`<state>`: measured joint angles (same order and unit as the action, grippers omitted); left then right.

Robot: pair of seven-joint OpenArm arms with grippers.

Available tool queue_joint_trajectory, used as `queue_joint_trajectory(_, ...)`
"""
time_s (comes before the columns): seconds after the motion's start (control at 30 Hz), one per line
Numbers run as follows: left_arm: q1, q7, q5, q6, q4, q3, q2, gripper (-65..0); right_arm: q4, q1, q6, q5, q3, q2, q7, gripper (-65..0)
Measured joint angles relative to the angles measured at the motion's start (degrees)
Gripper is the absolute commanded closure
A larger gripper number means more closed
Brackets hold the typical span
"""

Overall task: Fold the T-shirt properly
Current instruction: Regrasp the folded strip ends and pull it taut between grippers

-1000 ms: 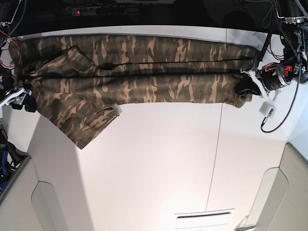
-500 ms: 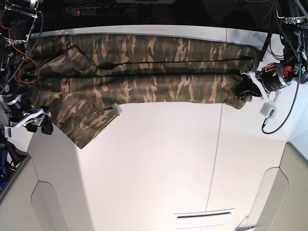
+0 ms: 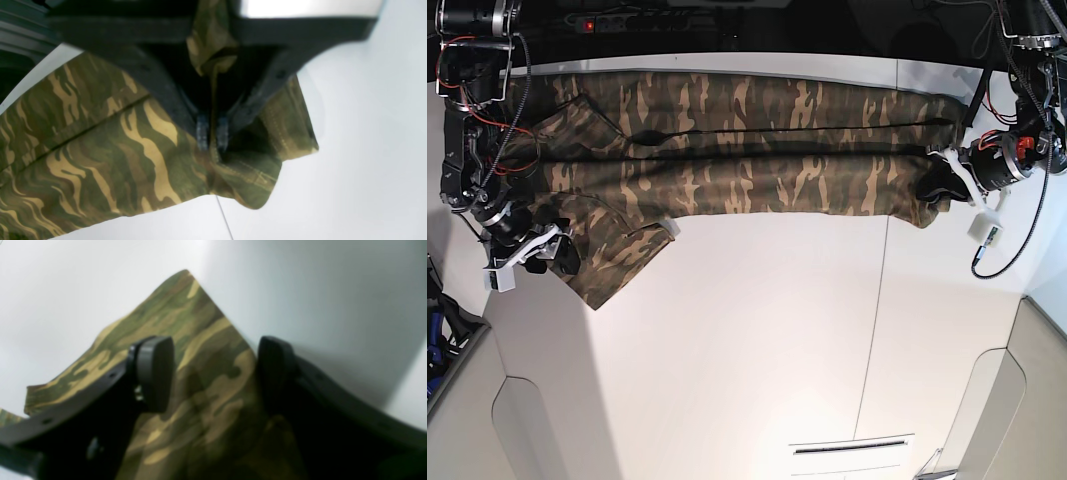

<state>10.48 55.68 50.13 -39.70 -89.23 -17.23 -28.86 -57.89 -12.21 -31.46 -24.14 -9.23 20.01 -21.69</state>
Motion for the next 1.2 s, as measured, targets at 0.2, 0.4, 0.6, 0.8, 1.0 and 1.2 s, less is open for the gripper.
queue_joint_trajectory(0.2, 0.0, 0.0, 0.0, 0.0, 0.0, 0.0, 0.0, 0.0, 0.0, 0.1, -0.3, 0.0, 0.0, 0.0, -1.1, -10.5)
queue_joint_trajectory(0.4, 0.0, 0.0, 0.0, 0.0, 0.0, 0.0, 0.0, 0.0, -1.7, 0.3, -0.2, 0.4, 0.0, 0.0, -3.2, 0.0)
queue_joint_trajectory(0.6, 0.0, 0.0, 0.1, 0.0, -0.9, 0.0, 0.0, 0.0, -13.2, 0.8, -0.2, -5.8, -2.3, -0.2, -19.8, 0.0)
queue_joint_trajectory(0.8, 0.3, 4.0, 3.3, 0.0, -6.2, 0.0, 0.0, 0.0, -27.0, 4.9, 0.0, -14.9, -10.1, 0.0, -29.0, 0.0)
queue_joint_trajectory(1.0, 4.8, 4.3, 3.6, 0.0, -11.6, 0.0, -0.5, 0.0, -38.0, 17.7, -0.1, -19.3, -17.6, -0.2, -29.9, 0.0)
queue_joint_trajectory(1.2, 7.7, 4.3, 2.9, 0.0, -15.1, 0.0, -0.5, 0.0, -45.0, 27.8, -1.8, -24.5, -25.2, -0.2, -30.5, 0.0)
